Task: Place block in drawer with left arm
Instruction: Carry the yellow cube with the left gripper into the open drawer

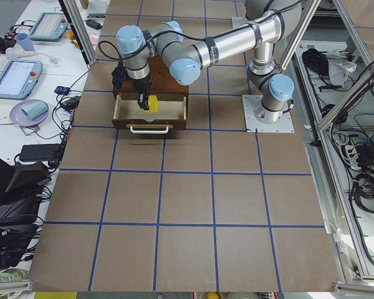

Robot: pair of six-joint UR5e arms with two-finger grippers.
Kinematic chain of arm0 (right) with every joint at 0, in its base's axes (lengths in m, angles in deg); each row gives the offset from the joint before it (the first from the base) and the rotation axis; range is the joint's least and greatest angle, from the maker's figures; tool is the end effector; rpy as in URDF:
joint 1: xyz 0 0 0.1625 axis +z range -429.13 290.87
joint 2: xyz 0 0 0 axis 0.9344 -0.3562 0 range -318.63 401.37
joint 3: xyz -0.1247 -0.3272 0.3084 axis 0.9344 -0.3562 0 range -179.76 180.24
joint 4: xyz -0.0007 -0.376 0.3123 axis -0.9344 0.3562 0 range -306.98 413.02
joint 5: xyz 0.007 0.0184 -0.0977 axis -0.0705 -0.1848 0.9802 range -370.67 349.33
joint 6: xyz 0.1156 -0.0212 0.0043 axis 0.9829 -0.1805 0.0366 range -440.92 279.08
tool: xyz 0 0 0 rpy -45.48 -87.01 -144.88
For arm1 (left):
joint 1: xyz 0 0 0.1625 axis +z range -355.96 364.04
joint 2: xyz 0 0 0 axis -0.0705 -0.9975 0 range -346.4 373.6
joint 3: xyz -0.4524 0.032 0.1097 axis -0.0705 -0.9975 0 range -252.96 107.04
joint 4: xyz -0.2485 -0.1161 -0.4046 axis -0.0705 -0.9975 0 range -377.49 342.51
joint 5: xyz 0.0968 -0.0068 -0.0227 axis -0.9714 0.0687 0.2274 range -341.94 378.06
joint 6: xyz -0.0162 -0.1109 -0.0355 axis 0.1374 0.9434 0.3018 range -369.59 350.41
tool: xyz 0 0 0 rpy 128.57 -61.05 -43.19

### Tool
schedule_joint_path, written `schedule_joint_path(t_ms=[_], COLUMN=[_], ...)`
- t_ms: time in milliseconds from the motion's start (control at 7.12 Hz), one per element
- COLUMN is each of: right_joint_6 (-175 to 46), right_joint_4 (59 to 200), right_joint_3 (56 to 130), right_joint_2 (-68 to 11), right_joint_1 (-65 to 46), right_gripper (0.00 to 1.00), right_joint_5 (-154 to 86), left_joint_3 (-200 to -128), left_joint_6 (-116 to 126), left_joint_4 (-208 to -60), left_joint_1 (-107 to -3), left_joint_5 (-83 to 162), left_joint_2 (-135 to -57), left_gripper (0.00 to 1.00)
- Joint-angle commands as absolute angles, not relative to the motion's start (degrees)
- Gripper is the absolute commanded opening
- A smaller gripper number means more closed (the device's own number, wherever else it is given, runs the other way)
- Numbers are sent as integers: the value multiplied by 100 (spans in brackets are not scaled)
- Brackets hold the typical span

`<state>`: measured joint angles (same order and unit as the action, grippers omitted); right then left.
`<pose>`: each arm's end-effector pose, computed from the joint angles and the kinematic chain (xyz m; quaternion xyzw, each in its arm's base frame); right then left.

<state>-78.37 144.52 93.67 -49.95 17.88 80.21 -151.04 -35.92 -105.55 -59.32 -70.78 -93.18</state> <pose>0.1022 -0.5637 0.4931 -0.0482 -0.9988 -0.0052 0.0076 0.1912 -0.6836 0.4469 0.0029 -0.9996 -0.0182 0.0205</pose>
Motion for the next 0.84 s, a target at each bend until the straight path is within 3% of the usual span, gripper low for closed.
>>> schedule_joint_path(t_ms=[0,702], right_joint_6=[-7837,-7837], right_joint_4=[14452,14452], right_joint_3=[9367,9367], right_joint_2=[-4995,-4995], right_joint_1=[1788,1788], right_gripper=[100,100], right_joint_5=[8021,8021], left_joint_3=[-15338,-16401], left_joint_6=[-3289,-3270], left_joint_4=[-10391,-8992], left_joint_1=[-6160,-6187], left_joint_5=[-7071,-7054], left_joint_2=[-9361,-9442], left_gripper=[20,20])
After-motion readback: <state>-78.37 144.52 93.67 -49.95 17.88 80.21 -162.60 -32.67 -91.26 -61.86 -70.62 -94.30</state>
